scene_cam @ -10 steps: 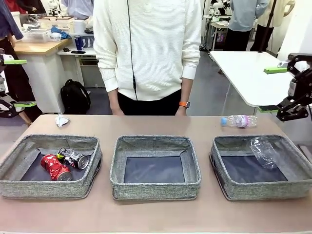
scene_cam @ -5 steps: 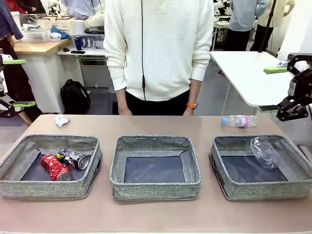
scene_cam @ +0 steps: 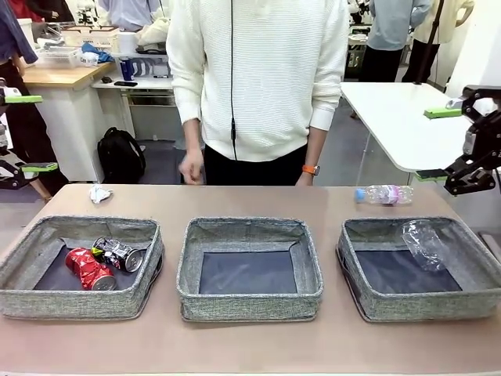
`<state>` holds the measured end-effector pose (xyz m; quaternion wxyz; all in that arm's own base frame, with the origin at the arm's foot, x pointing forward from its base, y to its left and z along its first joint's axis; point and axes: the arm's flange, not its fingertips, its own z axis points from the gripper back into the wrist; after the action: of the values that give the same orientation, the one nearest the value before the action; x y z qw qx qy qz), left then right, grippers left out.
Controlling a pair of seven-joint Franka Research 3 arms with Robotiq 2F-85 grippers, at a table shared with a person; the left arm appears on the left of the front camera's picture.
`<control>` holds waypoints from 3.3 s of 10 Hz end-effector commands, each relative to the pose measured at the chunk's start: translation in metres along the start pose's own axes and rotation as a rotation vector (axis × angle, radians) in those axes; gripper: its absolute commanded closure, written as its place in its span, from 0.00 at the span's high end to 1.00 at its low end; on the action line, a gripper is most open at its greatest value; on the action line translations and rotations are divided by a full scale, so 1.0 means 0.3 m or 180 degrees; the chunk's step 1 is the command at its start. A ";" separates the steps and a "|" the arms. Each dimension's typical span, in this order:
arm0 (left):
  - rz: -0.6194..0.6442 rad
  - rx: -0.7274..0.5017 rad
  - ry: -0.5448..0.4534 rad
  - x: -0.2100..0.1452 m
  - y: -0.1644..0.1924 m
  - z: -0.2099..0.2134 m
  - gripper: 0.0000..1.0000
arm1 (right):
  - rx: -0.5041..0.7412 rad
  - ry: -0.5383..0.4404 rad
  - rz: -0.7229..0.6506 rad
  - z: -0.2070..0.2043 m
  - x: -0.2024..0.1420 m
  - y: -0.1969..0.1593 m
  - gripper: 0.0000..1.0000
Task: Sort the waste into the appropriate baskets.
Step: Pick up the waste item pointed out by the person.
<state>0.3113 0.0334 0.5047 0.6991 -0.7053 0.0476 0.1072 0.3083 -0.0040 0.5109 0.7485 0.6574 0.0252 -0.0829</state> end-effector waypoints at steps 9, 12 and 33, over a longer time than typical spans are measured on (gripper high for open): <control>-0.0001 -0.0002 0.0001 0.000 0.000 0.001 1.00 | 0.0082 0.0000 0.0079 -0.007 0.006 0.005 1.00; -0.1452 0.2135 -0.0637 0.327 -0.011 -0.003 1.00 | 0.0082 0.0000 0.0079 -0.007 0.006 0.005 1.00; -0.2283 0.4381 -0.0304 0.985 0.049 0.060 1.00 | 0.0082 0.0000 0.0079 -0.007 0.006 0.005 1.00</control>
<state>0.5869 0.0750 0.4286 0.9739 -0.0839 -0.1489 -0.1495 0.3084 -0.0039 0.5108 0.7487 0.6572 0.0255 -0.0827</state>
